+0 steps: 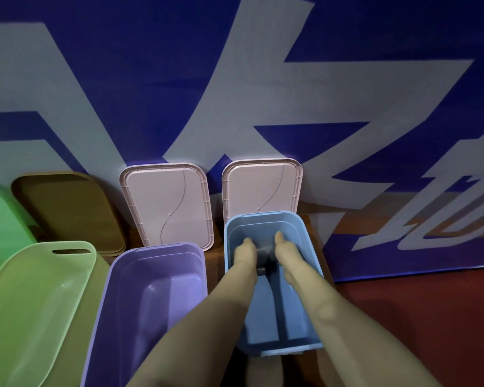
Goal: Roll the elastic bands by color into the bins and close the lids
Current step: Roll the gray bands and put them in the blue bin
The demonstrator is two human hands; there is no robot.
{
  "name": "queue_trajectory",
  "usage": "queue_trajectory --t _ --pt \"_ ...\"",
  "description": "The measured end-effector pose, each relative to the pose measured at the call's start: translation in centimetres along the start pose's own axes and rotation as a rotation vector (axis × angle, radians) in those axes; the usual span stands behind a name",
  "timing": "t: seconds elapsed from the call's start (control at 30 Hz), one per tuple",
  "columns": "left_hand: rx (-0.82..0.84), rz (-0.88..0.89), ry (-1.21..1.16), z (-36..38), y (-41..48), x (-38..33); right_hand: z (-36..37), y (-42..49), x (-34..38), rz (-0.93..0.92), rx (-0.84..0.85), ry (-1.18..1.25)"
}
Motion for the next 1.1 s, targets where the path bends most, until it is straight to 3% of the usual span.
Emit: queue_trajectory --t 0.23,0.57,1.1 --pt "0.005 0.081 0.078 0.1 -0.4 -0.4 0.4 0.0 -0.2 -0.022 0.112 -0.026" --pt "0.015 -0.016 -0.199 0.0 -1.5 -0.1 0.2 0.0 0.0 0.127 0.169 0.169" --pt "0.036 -0.016 -0.094 -1.1 -4.8 -1.0 -1.4 -4.1 2.4 0.047 0.177 0.181"
Point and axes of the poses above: each hand's wrist, its own y-axis towards the middle knuckle, its own z-axis out of the palm, x = y × z, the point moved 5 cm from there along y, towards the middle knuckle, and after that the axes turned 12 degrees about y, right-handed, at the moved point
